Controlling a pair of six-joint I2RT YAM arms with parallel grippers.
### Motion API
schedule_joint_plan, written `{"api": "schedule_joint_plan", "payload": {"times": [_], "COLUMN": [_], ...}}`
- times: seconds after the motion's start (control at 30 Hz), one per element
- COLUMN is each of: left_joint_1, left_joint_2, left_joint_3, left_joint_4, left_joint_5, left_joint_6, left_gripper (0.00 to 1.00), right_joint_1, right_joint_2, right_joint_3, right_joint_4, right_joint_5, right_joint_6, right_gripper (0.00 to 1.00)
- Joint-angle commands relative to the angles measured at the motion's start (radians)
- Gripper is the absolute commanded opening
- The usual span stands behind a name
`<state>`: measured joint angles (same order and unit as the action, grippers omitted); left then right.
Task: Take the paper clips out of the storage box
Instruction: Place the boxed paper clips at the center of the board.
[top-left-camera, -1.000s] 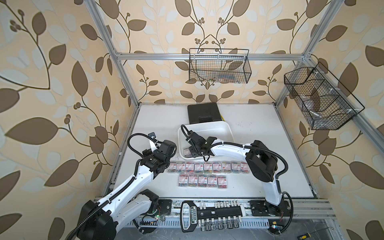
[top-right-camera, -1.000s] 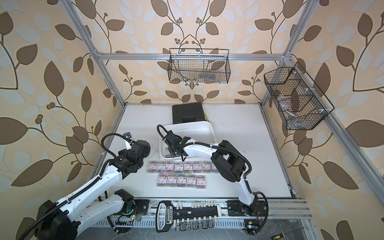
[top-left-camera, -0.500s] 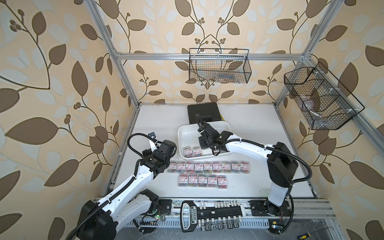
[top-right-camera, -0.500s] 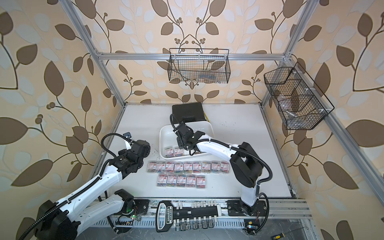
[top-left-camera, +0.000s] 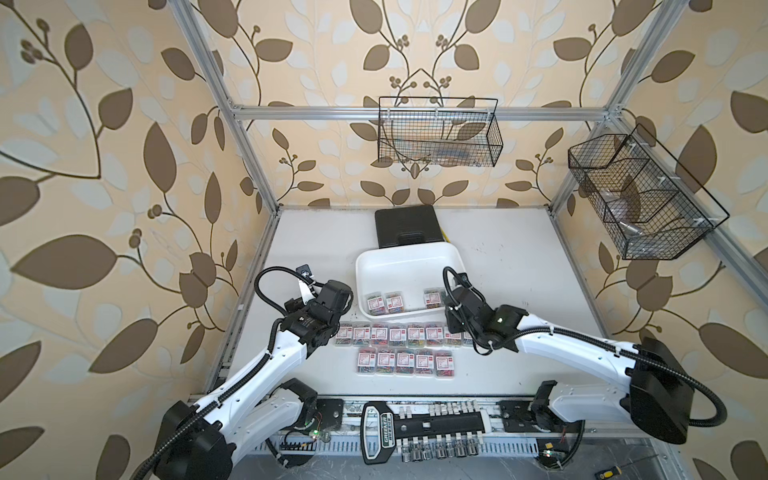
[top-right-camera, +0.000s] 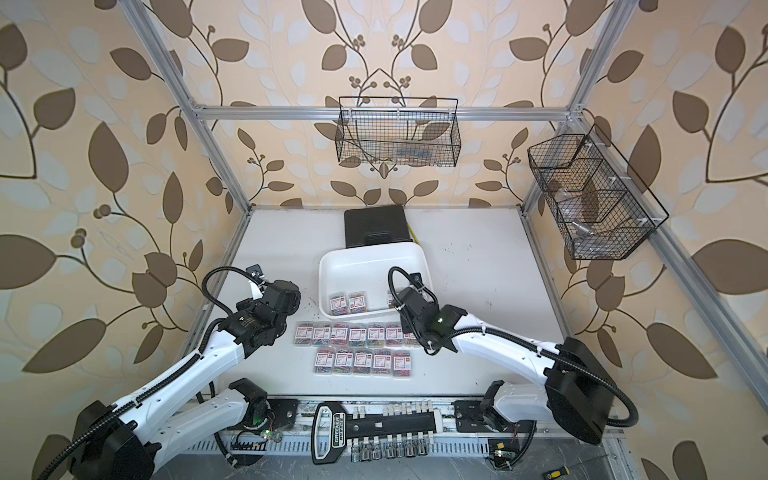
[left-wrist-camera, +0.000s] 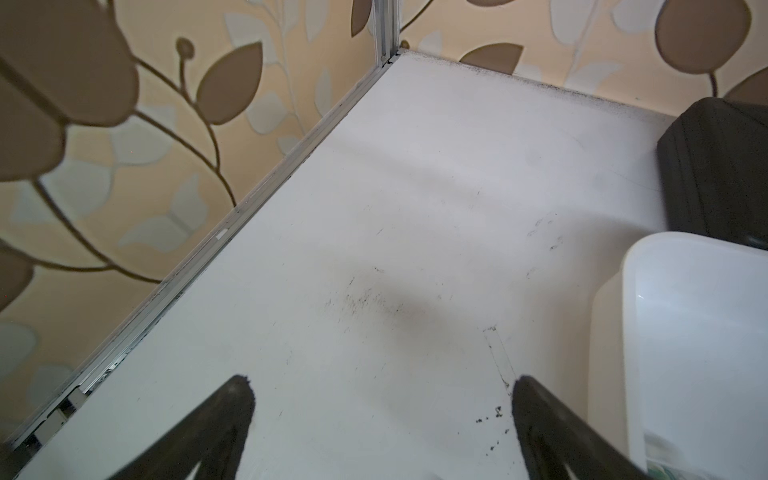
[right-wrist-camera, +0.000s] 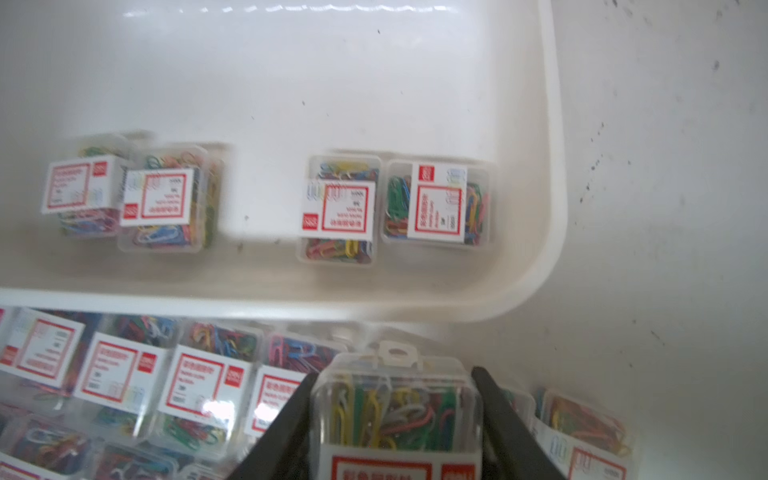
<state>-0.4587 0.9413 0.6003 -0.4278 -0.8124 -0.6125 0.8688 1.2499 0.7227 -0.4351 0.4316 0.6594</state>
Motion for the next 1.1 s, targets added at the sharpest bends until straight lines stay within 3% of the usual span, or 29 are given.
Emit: {"api": "schedule_joint_plan", "payload": {"times": [0.0, 0.23, 0.57, 0.83, 1.07], "left_joint_1": [-0.003, -0.003, -0.003, -0.003, -0.003], "left_joint_2": [-0.019, -0.018, -0.004, -0.001, -0.001], "left_joint_3": [0.001, 0.001, 0.007, 0.009, 0.009], "left_joint_4": [-0.018, -0.016, -0.022, -0.022, -0.021], "left_joint_5": [-0.042, -0.044, -0.047, -0.047, -0.045], "left_joint_6": [-0.029, -0.029, -0.030, -0.030, -0.030], "left_gripper": [0.99, 0.99, 0.99, 0.99, 0.99], "right_joint_1": [0.015, 0.022, 0.047, 0.065, 0.114], "right_joint_2": [-0.067, -0.183, -0.136, -0.151, -0.258], "right_joint_3": [-0.078, -0.261, -0.373, -0.373, -0.305], "right_joint_4": [-0.030, -0.039, 0.098, 0.115, -0.042], "right_joint_5": [0.060, 0.058, -0.007, 0.002, 0.069], "right_joint_6": [0.120, 0.232, 0.301, 0.295, 0.290], "right_gripper": [0.31, 0.31, 0.31, 0.32, 0.32]}}
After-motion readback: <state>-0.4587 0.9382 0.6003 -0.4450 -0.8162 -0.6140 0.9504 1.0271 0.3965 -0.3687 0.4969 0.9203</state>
